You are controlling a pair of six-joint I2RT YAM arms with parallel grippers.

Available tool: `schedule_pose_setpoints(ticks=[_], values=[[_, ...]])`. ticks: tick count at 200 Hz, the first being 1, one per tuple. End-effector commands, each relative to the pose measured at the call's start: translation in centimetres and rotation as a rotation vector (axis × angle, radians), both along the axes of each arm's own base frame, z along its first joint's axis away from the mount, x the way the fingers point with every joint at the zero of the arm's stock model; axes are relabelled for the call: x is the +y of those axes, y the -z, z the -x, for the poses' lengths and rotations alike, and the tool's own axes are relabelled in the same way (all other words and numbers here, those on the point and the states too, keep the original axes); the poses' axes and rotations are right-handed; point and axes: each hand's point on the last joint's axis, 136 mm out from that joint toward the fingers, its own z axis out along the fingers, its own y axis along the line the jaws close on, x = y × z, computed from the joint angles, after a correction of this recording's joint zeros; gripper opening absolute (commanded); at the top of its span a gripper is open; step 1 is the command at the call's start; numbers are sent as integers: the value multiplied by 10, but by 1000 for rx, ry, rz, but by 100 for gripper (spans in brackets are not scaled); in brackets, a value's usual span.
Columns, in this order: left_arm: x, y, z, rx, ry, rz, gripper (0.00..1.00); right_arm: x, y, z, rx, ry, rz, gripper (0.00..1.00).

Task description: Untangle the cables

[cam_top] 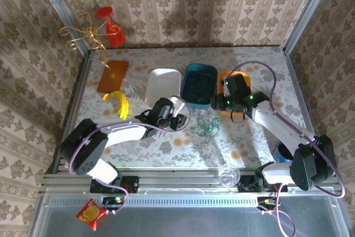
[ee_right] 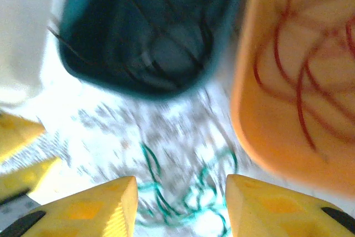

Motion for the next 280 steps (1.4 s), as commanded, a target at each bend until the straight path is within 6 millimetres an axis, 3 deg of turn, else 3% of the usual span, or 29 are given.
schedule_pose_setpoints(ticks=[1, 40, 49, 75, 103, 125, 159, 171, 218, 280], values=[[-43, -5, 20, 10, 212, 25, 45, -11, 29, 33, 112, 63, -2, 47], [-74, 6, 26, 41, 319, -9, 46, -11, 60, 48, 202, 64, -8, 47], [-78, 9, 26, 46, 333, -17, 46, -9, 63, 42, 182, 65, -13, 46], [-86, 20, 26, 74, 355, -39, 44, -5, 67, 35, 178, 47, -10, 32], [-86, 31, 23, 80, 341, -71, 41, 1, 69, 30, 171, 22, -26, 24], [-85, 35, 23, 80, 343, -85, 31, 3, 69, 30, 174, 14, -31, 12], [-76, 51, 21, 75, 312, -146, 12, 9, 46, 27, 106, -9, -79, 5], [-72, 55, 22, 68, 303, -163, 0, 9, 36, 25, 71, -8, -94, 4], [-47, 65, 23, 64, 229, -180, 0, 6, -10, 14, -55, 32, -216, 0], [-23, 60, 19, 94, 158, -116, 0, -21, -64, -7, -157, 111, -370, 0]])
